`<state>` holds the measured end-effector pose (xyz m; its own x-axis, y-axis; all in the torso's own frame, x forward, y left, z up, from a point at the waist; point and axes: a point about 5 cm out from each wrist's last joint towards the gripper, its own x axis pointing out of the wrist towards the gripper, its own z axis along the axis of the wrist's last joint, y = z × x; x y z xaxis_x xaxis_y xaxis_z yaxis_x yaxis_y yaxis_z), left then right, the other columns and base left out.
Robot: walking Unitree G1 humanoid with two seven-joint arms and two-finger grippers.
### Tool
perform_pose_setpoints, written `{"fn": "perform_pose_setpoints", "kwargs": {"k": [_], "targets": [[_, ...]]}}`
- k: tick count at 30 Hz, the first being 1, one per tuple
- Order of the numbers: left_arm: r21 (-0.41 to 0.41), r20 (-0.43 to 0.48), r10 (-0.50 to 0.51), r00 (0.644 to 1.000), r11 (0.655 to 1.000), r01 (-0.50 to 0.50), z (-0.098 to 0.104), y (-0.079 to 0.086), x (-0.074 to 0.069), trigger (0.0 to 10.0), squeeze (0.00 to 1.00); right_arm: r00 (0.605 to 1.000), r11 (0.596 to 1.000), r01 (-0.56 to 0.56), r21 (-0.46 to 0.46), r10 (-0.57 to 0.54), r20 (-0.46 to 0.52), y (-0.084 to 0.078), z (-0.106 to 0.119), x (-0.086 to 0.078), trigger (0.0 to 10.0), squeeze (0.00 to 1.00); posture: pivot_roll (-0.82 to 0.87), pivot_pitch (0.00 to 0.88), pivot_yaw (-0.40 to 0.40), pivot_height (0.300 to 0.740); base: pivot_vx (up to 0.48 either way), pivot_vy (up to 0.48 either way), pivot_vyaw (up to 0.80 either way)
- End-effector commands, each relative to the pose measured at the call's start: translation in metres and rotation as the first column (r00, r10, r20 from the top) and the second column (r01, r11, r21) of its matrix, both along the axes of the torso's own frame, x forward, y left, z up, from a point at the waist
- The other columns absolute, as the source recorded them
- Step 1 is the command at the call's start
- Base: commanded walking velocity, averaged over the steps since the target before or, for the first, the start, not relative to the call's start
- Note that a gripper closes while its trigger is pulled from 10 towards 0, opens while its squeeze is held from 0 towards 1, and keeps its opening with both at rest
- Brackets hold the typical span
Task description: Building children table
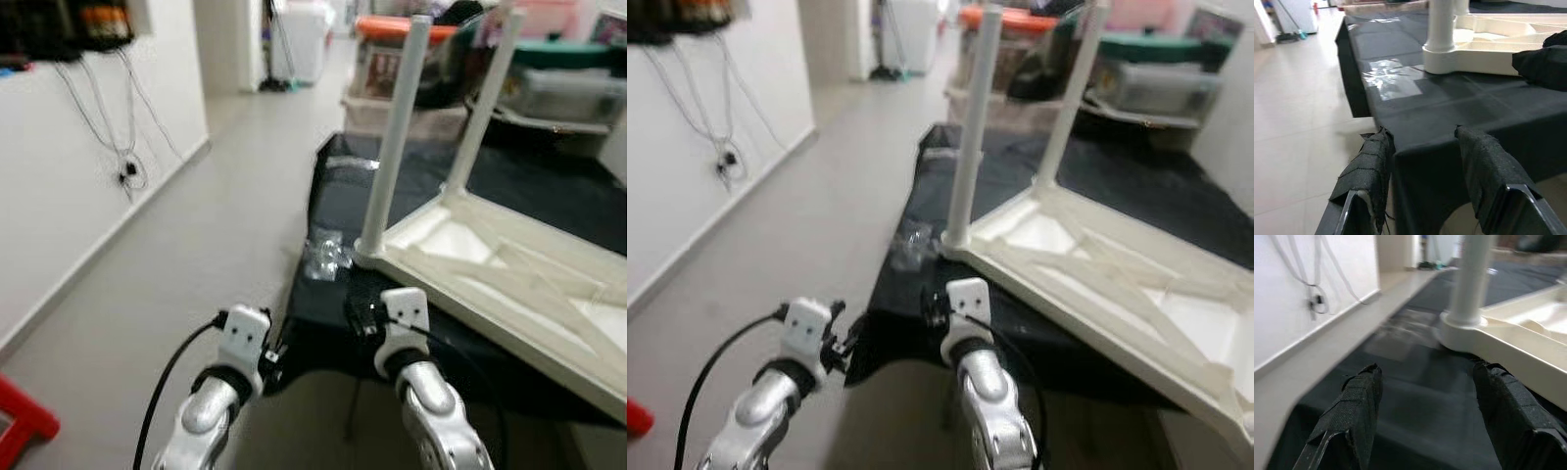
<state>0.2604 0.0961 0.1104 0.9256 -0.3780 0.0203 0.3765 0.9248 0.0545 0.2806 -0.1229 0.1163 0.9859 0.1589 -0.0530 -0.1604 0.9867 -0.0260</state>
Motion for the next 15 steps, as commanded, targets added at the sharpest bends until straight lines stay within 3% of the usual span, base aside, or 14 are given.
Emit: {"fn": "perform_pose_setpoints", "kwargs": {"k": [1, 15], "targets": [[0.013, -0.010, 0.003, 1.000, 1.000, -0.003, -0.0020, 0.0009, -0.0010, 10.0, 0.00, 1.000, 1.000, 0.009, 0.006, -0.009, -0.012, -0.0014, -0.0006, -0.0011, 10.0, 0.00, 0.04, 0.000, -0.044, 0.740, 0.000, -0.319, 0.00], [0.014, -0.024, 0.006, 1.000, 1.000, -0.006, -0.0034, 0.0005, -0.0012, 10.0, 0.00, 1.000, 1.000, -0.007, 0.005, 0.007, -0.008, 0.0009, 0.0004, -0.0003, 10.0, 0.00, 0.04, 0.000, -0.045, 0.740, 0.000, -0.394, 0.00]]}}
